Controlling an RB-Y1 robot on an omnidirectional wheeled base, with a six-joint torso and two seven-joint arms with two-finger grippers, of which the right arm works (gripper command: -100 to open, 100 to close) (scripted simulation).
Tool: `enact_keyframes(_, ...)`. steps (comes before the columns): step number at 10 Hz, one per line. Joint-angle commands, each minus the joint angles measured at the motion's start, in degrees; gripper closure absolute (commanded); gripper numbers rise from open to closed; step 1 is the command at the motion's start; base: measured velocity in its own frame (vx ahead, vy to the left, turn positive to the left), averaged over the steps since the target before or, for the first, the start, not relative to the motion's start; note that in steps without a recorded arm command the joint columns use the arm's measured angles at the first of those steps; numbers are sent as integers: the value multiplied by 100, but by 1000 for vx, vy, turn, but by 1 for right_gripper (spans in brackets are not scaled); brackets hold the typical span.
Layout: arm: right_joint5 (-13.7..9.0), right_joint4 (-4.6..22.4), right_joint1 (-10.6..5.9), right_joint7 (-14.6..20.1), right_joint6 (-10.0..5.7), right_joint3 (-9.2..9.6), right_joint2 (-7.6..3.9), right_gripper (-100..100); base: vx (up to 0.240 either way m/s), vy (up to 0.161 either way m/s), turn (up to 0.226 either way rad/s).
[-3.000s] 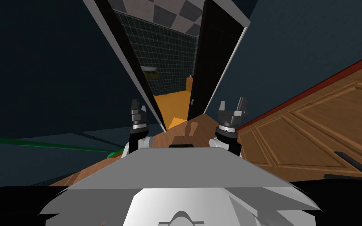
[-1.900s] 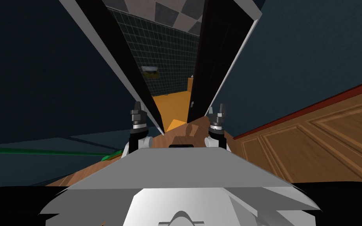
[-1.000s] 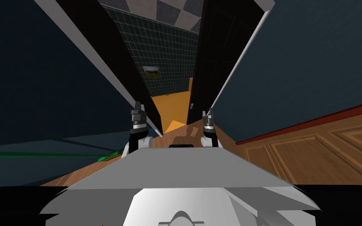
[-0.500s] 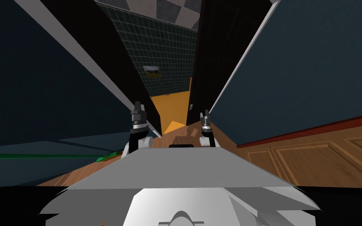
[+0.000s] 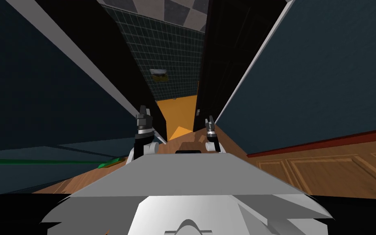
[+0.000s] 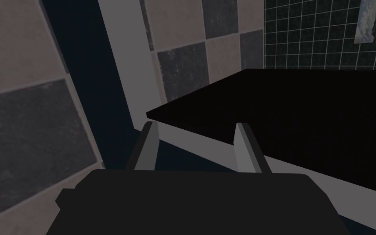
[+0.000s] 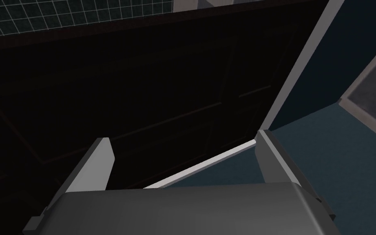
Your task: Push the door open
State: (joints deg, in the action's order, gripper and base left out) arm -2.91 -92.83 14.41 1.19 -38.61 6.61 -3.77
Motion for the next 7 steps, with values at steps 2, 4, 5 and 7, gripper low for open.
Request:
enact_keyframes(2, 31, 498, -177, -12, -75, 45, -5, -100, 91, -96, 61)
enact_keyframes(4, 46, 767, -254, -22, -94, 64, 6, -100, 63, -67, 24)
enact_keyframes(5, 60, 902, -331, -32, -113, 83, 16, -100, 57, -85, 64)
enact_keyframes(7, 74, 1173, -409, -42, -133, 102, 26, -100, 61, -76, 37)
